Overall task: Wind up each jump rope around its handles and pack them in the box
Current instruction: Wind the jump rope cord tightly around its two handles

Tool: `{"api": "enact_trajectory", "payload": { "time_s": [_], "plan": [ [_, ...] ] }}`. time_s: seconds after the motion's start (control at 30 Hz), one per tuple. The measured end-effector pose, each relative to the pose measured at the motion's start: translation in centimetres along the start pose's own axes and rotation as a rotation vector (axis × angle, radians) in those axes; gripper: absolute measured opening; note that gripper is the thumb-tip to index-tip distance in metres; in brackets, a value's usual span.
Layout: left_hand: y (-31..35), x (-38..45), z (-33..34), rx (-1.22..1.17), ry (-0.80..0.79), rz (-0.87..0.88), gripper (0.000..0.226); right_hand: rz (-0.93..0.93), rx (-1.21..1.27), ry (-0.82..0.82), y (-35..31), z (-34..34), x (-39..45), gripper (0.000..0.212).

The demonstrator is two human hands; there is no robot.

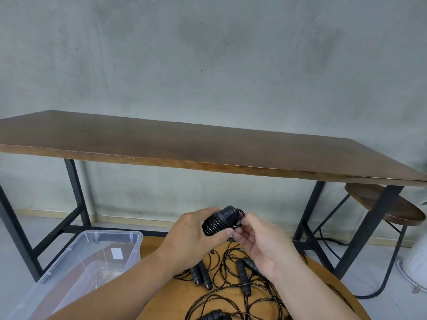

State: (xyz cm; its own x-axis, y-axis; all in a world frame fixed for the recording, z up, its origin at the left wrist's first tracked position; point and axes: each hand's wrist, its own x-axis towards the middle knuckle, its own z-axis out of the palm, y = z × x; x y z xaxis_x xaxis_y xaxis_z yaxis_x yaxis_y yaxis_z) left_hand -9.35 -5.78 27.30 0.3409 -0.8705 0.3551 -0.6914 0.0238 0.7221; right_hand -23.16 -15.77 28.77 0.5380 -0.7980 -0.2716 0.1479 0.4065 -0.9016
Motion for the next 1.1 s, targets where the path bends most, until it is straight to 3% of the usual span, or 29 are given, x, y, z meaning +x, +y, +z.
{"api": "enact_trajectory", "payload": {
  "time_s": [0.17,0.37,0.5,0.63,0.83,0.97,1.1],
  "plan": [
    [0.1,-0.2,-0.2,0.004,0.020,-0.028,0.036,-0.082,-0.262,0.053,0.2,0.0,0.2,0.013],
    [0.1,-0.3,-0.3,0.004,0.017,-0.023,0.035,-0.126,-0.239,-0.008,0.1,0.3,-0.4,0.021],
    [0.2,-0.2,-0.2,-0.009,0.015,-0.028,0.035,-0.228,-0.381,0.019,0.1,0.3,-0.6,0.017],
    [0.1,-0.4,-0.2,-0.038,0.004,-0.046,0.038,-0.370,-0.483,0.037,-0.2,-0.1,-0.6,0.036],
    [-0.1,-0.2,-0.2,-0.054,0.011,-0.068,0.030,-0.704,-0.899,0.019,-0.5,-0.4,-0.8,0.019],
    [-0.2,0.0,-0.5,-0.048,0.010,-0.071,0.024,-1.125,-1.351,0.116,-0.7,-0.9,-0.5,0.006],
    [0.2,0.4,-0.6,-0.020,0.012,-0.065,0.028,-1.459,-1.368,0.080,0.0,-2.2,0.6,0.018]
  ]
}}
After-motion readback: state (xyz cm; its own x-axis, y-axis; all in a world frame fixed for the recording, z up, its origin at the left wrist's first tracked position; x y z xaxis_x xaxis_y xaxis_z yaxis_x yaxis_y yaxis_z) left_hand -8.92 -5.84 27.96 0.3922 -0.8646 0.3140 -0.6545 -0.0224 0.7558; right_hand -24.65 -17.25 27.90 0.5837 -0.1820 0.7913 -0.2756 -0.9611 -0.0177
